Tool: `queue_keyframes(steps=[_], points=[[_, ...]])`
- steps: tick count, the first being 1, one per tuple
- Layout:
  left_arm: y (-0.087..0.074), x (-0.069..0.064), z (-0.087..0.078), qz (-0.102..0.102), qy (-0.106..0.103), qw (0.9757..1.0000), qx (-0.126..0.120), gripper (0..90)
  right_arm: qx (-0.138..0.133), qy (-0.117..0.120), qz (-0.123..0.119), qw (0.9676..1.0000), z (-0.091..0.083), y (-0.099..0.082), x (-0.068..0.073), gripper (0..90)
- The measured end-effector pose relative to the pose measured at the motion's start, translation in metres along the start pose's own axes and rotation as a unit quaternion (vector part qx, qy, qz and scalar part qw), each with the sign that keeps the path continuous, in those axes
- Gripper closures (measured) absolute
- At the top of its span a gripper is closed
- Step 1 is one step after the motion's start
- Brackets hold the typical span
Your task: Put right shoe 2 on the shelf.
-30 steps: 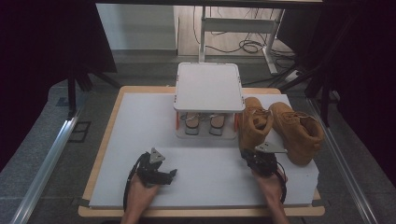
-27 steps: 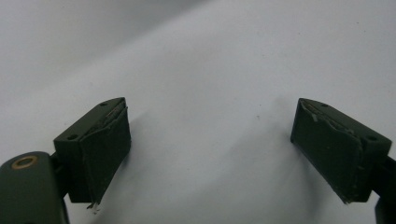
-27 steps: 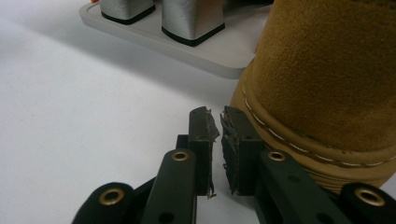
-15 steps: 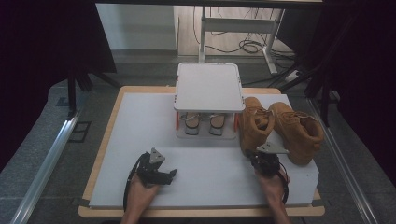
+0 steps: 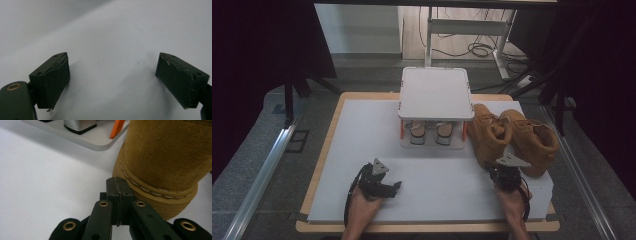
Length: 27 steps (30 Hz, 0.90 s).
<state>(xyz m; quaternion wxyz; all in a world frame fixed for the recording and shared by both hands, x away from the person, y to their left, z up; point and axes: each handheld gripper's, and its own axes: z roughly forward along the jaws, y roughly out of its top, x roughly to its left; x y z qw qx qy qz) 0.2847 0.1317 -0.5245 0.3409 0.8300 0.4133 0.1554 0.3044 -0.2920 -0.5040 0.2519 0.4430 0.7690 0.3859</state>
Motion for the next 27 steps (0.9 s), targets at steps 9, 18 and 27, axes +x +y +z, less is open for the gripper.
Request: queue_keyframes(steps=[9, 18, 27], points=[[0.0, 0.0, 0.0, 0.0, 0.0, 1.0, 0.0, 11.9, 0.001, -0.022, 0.011, 0.9997, -0.01, -0.007, -0.016, 89.9], [0.0, 0.0, 0.0, 0.0, 0.0, 1.0, 0.0, 11.9, -0.016, -0.018, 0.016, 0.9996, -0.011, -0.01, -0.014, 80.5], [0.0, 0.0, 0.0, 0.0, 0.0, 1.0, 0.0, 12.0, -0.079, -0.028, 0.032, 0.996, -0.029, -0.009, -0.015, 62.0]])
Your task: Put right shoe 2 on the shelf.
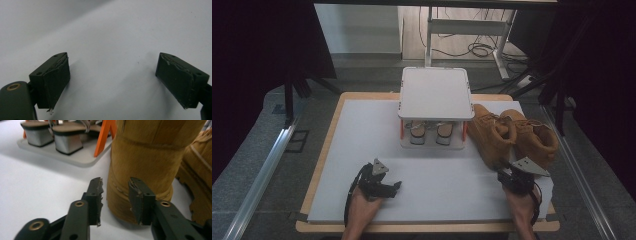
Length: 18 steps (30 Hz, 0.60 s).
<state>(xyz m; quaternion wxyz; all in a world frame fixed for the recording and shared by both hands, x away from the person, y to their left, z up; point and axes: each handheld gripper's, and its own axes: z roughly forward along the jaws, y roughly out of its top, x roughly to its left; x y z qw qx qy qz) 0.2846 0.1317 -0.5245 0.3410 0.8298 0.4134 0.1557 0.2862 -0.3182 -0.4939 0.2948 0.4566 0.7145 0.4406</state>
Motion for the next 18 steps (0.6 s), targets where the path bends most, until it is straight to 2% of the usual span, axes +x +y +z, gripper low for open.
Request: queue_keyframes(steps=[2, 8, 10, 18], points=[[0.0, 0.0, 0.0, 0.0, 0.0, 1.0, 0.0, 11.9, -0.011, -0.002, 0.003, 0.9999, -0.001, 0.0, 0.0, 56.3], [0.0, 0.0, 0.0, 0.0, 0.0, 1.0, 0.0, 11.9, -0.038, -0.02, 0.014, 0.999, -0.004, 0.005, -0.002, 47.0], [0.0, 0.0, 0.0, 0.0, 0.0, 1.0, 0.0, 11.9, -0.041, -0.022, 0.013, 0.9988, -0.004, 0.006, -0.002, 46.8], [0.0, 0.0, 0.0, 0.0, 0.0, 1.0, 0.0, 11.9, -0.06, -0.053, 0.028, 0.9964, -0.001, 0.017, -0.008, 27.7]])
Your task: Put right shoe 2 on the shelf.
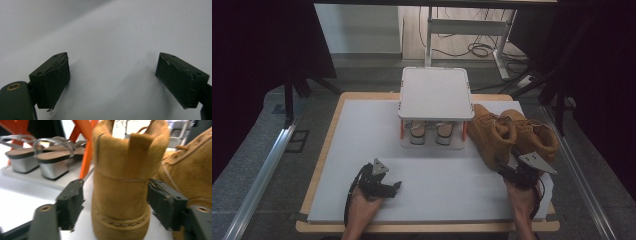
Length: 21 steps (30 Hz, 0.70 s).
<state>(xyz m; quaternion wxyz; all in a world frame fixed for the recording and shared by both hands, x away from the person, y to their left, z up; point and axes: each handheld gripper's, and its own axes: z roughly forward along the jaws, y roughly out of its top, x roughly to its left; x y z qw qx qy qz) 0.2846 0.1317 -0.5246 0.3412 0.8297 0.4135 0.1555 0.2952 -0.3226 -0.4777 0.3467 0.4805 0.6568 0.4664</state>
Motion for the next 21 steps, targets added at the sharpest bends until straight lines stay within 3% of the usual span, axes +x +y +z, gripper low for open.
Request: queue_keyframes(steps=[7, 11, 17, 19, 21], points=[[0.0, 0.0, 0.0, 0.0, 0.0, 1.0, 0.0, 12.0, -0.005, -0.005, 0.03, 0.9995, 0.007, 0.007, -0.003, 21.9], [0.0, 0.0, 0.0, 0.0, 0.0, 1.0, 0.0, 12.0, -0.001, -0.015, 0.025, 0.9996, 0.014, 0.012, -0.001, 14.1], [0.0, 0.0, 0.0, 0.0, 0.0, 1.0, 0.0, 12.0, -0.015, -0.019, 0.018, 0.9996, 0.021, 0.015, -0.001, 12.1], [0.0, 0.0, 0.0, 0.0, 0.0, 1.0, 0.0, 12.0, -0.016, -0.037, 0.01, 0.9991, 0.026, 0.017, 0.0, 9.3], [0.0, 0.0, 0.0, 0.0, 0.0, 1.0, 0.0, 12.0, -0.014, -0.041, 0.01, 0.999, 0.028, 0.017, 0.0, 9.0]])
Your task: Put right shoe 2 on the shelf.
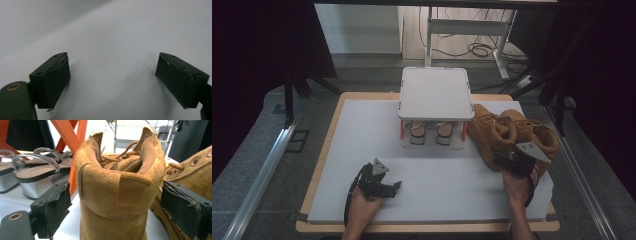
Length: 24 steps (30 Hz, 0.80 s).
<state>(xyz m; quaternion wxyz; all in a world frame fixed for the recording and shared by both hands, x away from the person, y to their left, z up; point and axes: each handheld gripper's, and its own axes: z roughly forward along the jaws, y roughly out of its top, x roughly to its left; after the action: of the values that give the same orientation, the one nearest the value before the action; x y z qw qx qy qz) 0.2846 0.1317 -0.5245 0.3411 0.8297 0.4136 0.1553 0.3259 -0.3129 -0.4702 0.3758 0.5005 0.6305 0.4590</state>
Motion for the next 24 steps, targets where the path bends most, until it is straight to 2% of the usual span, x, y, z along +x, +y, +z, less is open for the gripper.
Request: queue_keyframes(steps=[10, 24], points=[[0.0, 0.0, 0.0, 0.0, 0.0, 1.0, 0.0, 12.0, -0.005, -0.016, 0.001, 0.9999, 0.02, 0.002, 0.001, 8.2], [0.0, 0.0, 0.0, 0.0, 0.0, 1.0, 0.0, 12.0, -0.004, -0.013, 0.018, 0.9997, 0.038, 0.009, -0.001, 6.6]])
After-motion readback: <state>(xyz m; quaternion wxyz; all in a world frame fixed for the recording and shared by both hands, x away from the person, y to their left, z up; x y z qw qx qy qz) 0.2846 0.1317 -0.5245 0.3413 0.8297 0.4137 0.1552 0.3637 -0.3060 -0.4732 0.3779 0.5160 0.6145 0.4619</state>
